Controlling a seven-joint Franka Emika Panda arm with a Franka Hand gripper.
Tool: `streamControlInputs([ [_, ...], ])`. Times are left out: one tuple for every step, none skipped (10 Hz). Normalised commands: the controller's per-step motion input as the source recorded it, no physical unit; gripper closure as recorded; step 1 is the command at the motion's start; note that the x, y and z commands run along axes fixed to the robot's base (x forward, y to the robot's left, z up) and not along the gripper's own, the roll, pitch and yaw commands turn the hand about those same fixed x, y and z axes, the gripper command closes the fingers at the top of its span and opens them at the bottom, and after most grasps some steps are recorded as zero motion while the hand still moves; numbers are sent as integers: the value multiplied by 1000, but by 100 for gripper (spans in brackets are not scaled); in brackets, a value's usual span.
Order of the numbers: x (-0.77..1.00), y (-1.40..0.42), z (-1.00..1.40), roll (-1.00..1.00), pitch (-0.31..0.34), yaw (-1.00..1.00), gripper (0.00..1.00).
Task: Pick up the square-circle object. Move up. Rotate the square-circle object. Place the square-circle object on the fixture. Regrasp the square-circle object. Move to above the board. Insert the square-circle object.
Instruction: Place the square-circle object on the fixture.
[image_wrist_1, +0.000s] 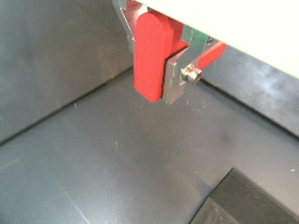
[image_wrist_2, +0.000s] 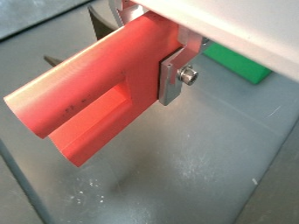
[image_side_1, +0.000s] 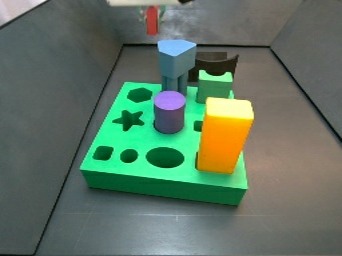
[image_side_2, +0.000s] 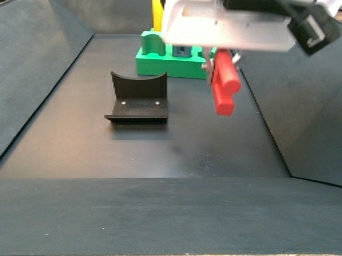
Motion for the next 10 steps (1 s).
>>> streamControlInputs([
  [-30, 8, 1000, 88, 47, -11, 100],
  [-32, 7, 993, 93, 51, 1, 100],
  [-29, 6, 896, 98, 53, 5, 100],
  [-21, 6, 698, 109, 61, 11, 100],
  [-14, 4, 548, 115, 70, 16, 100],
  [-5, 4, 347, 115, 79, 23, 100],
  [-1, 3, 249, 113, 82, 27, 100],
  [1000, -284, 71, 126, 213, 254, 100],
  [1000, -282, 50, 125, 207, 253, 100],
  [1000, -230, 48, 113, 219, 171, 100],
])
